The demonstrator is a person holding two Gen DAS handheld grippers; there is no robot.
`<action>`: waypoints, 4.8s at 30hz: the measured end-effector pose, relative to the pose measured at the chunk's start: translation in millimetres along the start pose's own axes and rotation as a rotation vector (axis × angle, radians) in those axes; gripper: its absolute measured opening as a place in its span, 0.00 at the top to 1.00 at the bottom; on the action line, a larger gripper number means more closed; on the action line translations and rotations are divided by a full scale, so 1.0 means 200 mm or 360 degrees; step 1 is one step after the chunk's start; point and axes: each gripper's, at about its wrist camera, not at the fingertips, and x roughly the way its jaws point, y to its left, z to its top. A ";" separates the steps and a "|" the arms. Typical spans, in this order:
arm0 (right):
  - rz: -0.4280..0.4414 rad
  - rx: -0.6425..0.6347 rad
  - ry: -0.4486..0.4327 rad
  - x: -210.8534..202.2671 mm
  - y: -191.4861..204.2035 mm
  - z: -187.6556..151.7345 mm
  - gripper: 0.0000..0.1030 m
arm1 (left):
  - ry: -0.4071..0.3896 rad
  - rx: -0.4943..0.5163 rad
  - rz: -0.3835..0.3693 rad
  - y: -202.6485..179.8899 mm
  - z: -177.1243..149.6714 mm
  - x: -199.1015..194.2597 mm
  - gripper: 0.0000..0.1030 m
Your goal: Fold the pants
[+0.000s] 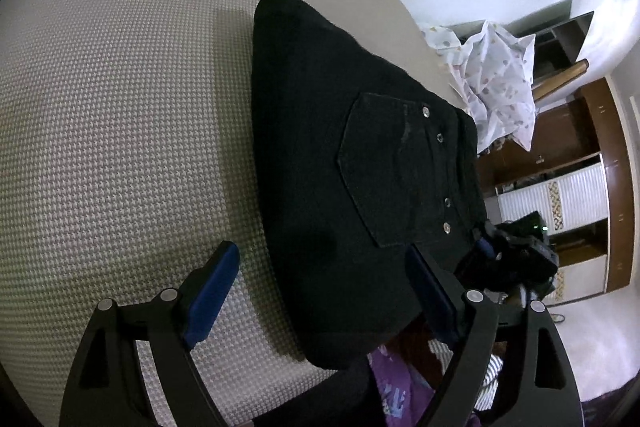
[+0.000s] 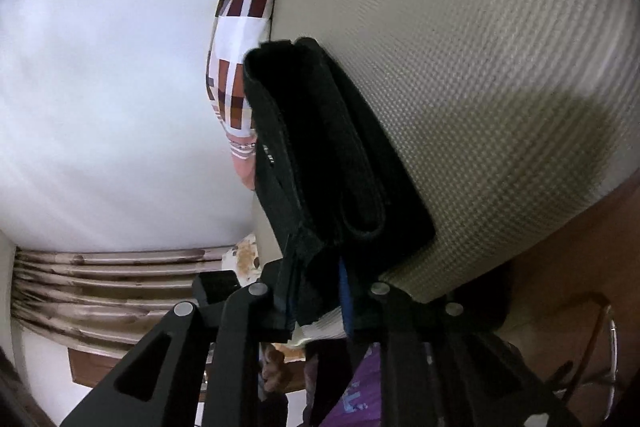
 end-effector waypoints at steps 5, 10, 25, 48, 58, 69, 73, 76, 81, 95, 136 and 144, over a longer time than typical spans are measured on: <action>-0.0249 -0.0229 -0.0164 -0.21 0.13 0.09 0.39 | -0.0043 -0.0019 -0.0016 0.02 -0.01 -0.03 0.18; -0.0333 -0.0386 -0.0060 -0.11 0.18 0.21 0.30 | -0.0137 -0.0078 -0.0066 0.05 0.01 -0.09 0.18; -0.0259 -0.0724 0.0457 0.30 0.21 0.33 0.34 | 0.0029 0.0023 -0.0392 0.12 0.20 0.06 0.16; -0.0331 -0.0815 0.0649 0.30 0.19 0.38 0.60 | 0.0058 0.0756 0.0206 -0.22 0.13 0.22 0.01; -0.0337 -0.0869 0.0735 0.40 0.27 0.36 0.32 | 0.0040 0.0861 0.0389 -0.25 0.08 0.24 0.01; -0.0557 -0.1095 0.0636 0.44 0.35 0.26 0.64 | 0.0022 0.0902 0.0443 -0.29 0.08 0.26 0.02; -0.0480 -0.1026 0.0602 0.42 0.33 0.26 0.66 | 0.0001 0.0908 0.0476 -0.30 0.07 0.26 0.07; -0.0385 -0.0959 0.0587 0.40 0.31 0.26 0.68 | -0.0011 0.0919 0.0500 -0.31 0.06 0.24 0.13; -0.0403 -0.0944 0.0605 0.42 0.28 0.28 0.65 | -0.0001 0.0910 0.0500 -0.30 0.07 0.24 0.13; -0.0380 -0.0979 0.0554 0.43 0.29 0.23 0.68 | -0.0104 0.0857 0.0467 -0.26 0.08 0.14 0.51; -0.0088 -0.0773 0.0395 0.36 0.31 0.07 0.71 | -0.0043 0.0536 -0.0132 -0.16 0.21 0.03 0.37; -0.0008 -0.0739 0.0422 0.44 0.36 -0.03 0.71 | -0.0105 0.0455 -0.0103 -0.09 0.17 -0.07 0.37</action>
